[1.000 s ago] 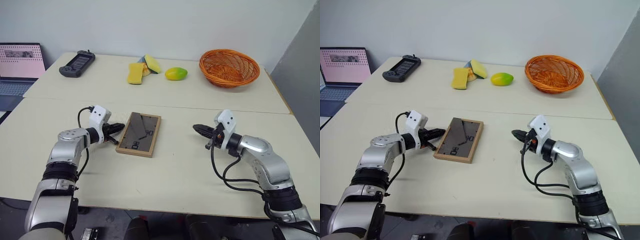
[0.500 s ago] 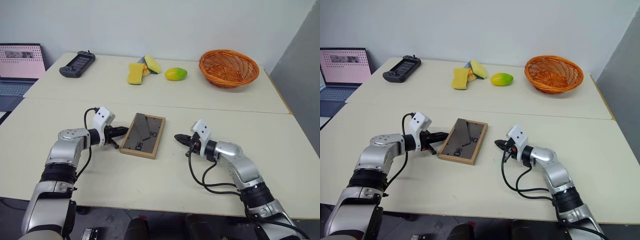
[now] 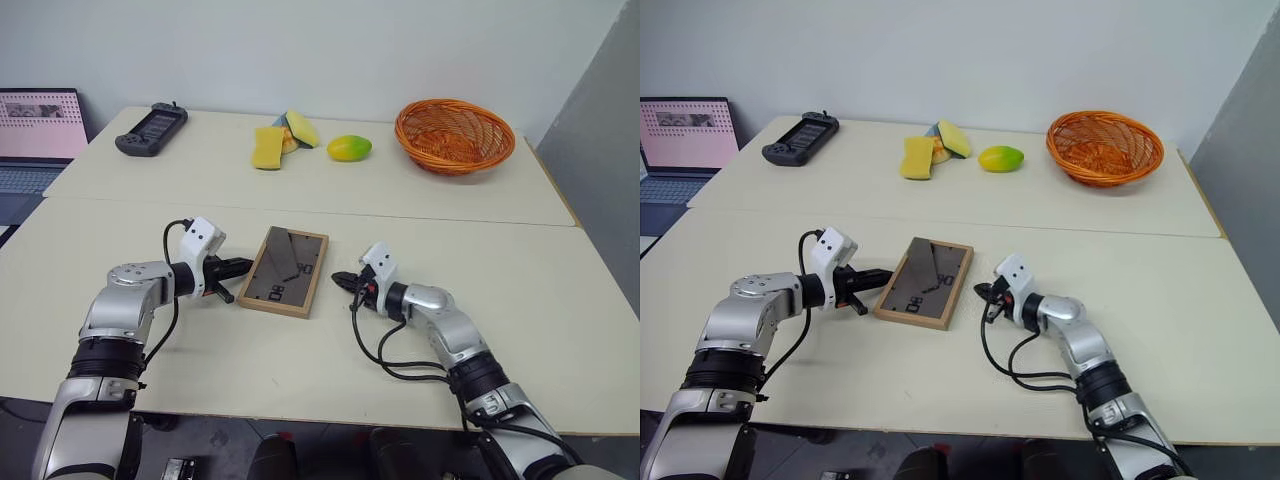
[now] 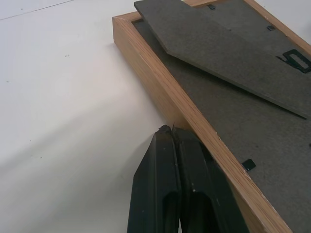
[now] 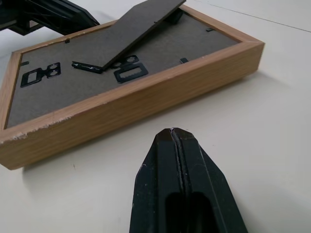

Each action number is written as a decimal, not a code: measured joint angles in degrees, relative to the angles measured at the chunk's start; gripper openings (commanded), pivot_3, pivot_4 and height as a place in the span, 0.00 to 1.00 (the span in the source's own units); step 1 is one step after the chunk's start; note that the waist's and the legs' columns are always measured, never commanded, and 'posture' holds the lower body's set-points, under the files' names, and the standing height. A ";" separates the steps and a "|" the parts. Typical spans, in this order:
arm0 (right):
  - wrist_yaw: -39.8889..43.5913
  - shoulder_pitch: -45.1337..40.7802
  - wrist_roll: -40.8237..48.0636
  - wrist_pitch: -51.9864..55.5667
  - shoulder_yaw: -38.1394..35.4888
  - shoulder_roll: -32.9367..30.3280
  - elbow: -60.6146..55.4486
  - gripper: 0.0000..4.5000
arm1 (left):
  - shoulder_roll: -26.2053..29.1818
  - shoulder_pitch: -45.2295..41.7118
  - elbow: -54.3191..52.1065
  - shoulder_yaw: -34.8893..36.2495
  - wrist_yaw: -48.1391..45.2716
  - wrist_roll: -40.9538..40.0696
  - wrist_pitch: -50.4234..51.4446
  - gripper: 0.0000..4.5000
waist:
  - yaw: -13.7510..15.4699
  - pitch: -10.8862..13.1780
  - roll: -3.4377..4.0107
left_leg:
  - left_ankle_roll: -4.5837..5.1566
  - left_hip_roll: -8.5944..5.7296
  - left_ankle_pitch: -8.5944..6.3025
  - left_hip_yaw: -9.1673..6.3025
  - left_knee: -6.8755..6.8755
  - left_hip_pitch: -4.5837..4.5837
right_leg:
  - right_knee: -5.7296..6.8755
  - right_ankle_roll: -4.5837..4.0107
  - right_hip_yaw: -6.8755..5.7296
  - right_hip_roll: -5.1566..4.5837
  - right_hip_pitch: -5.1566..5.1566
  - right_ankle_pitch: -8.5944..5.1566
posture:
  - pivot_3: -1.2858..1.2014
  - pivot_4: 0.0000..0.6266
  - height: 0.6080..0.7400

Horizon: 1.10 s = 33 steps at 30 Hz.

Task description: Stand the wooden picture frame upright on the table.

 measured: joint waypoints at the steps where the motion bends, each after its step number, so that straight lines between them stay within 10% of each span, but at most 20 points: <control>1: -0.03 -0.19 -0.05 0.00 0.08 0.52 0.24 0.00 | -0.20 0.25 -0.67 0.10 0.17 -0.07 0.57 0.00 | 0.00 0.00 0.00 | 0.00 0.00 0.00 0.00 0.00 0.00 | 0.01 0.00 0.00 0.00 0.00 0.00 | 0.52 0.24 1.00; 33: -0.04 11.76 1.19 10.07 -8.43 -12.66 -18.71 0.00 | -14.62 3.14 -11.87 -6.26 3.69 -0.88 7.01 0.00 | 0.63 -0.01 0.01 | 0.01 -0.31 0.00 0.01 0.02 0.00 | 0.03 0.01 -0.06 -0.32 0.06 -0.01 | 0.52 0.24 1.00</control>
